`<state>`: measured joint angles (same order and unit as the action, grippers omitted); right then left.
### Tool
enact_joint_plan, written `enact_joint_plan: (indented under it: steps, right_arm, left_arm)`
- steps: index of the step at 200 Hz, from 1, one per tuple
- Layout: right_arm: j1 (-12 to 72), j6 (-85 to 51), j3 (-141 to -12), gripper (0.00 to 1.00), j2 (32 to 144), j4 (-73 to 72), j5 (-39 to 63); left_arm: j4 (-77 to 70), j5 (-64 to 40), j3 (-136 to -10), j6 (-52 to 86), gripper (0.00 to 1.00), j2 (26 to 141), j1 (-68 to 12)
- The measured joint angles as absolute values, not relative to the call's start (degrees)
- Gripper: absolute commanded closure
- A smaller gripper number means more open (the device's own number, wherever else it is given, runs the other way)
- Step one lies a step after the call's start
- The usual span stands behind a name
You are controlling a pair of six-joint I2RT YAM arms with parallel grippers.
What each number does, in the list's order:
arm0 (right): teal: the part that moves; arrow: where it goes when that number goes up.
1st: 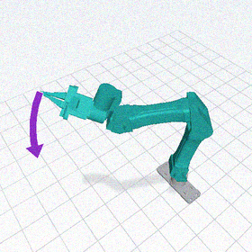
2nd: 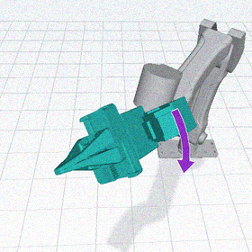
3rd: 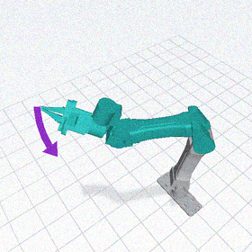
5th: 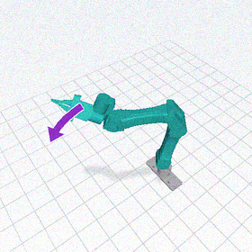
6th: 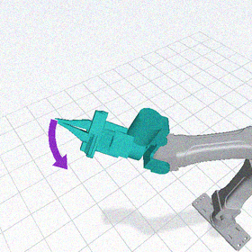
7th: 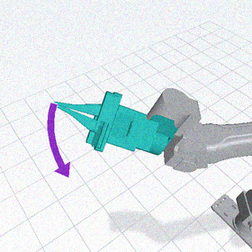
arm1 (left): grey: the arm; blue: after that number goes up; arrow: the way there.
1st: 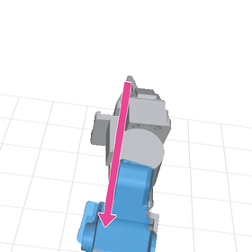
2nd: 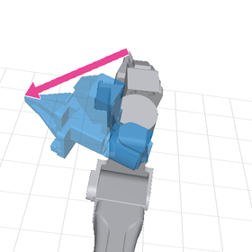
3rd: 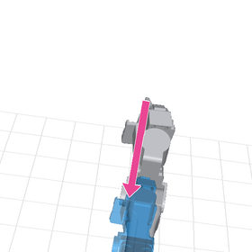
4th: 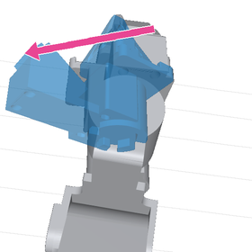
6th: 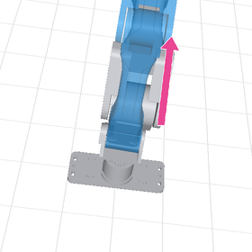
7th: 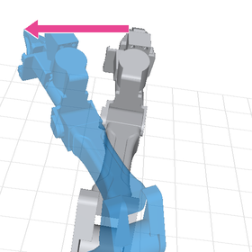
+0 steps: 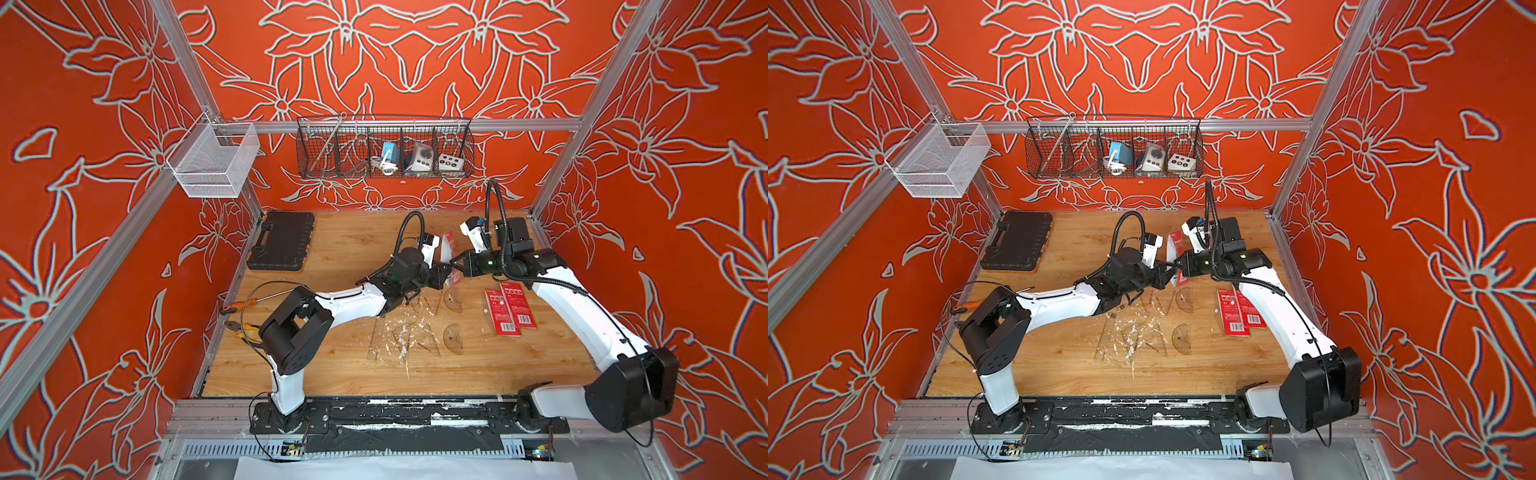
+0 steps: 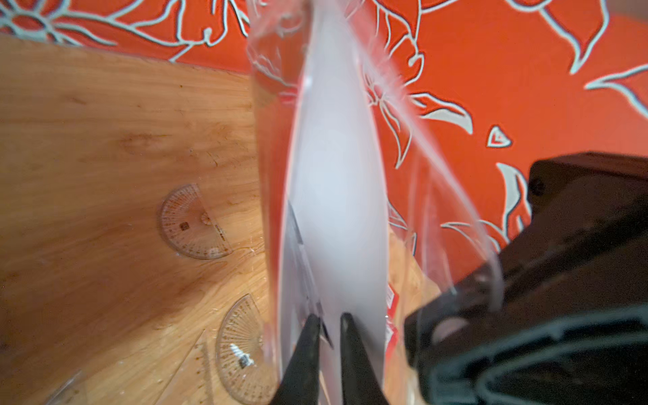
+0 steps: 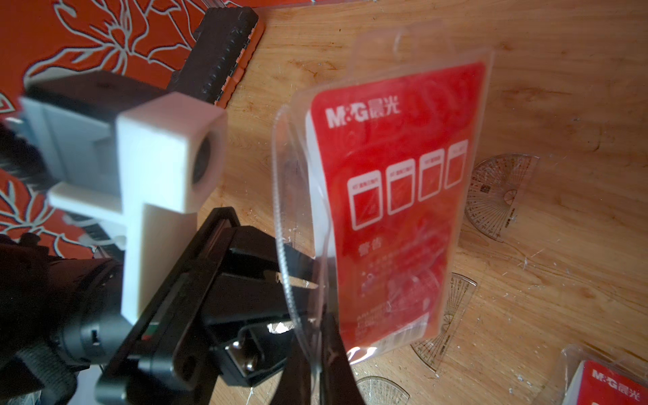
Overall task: Open the ruler set and take out the ruler
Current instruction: Take out the ruler from the ruler set bag, then place the ruler at the center of the board.
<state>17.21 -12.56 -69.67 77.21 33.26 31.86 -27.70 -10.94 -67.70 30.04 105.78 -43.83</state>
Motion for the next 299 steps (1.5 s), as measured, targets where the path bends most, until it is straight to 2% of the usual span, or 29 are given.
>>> enact_joint_plan:
  steps: [12, 87, 162, 231, 261, 299]
  right_arm:
    - [17.2, -12.6, -69.6, 1.0, 77.2, 33.5, 31.5]
    - [17.2, -12.1, -68.5, 1.0, 77.3, 33.2, 26.9]
    - [17.2, -11.2, -67.4, 1.0, 79.4, 32.0, 19.7]
    - [15.6, -10.4, -67.4, 1.0, 79.9, 31.9, 14.7]
    - [15.0, -9.9, -67.4, 1.0, 79.8, 32.2, 13.9]
    - [14.8, -9.4, -67.4, 1.0, 79.2, 33.1, 13.5]
  left_arm:
    - [-27.7, -10.9, -67.7, 30.4, 1.0, 106.1, -43.8]
    - [-25.5, -10.7, -67.7, 30.0, 1.0, 105.6, -43.8]
    - [-21.0, -10.4, -68.7, 28.0, 1.0, 100.0, -43.0]
    - [-17.5, -18.0, -69.0, 26.4, 1.0, 96.6, -35.3]
    - [-18.7, -24.2, -70.7, 27.3, 1.0, 101.2, -30.3]
    - [-20.3, -30.8, -77.7, 30.1, 1.0, 115.2, -27.7]
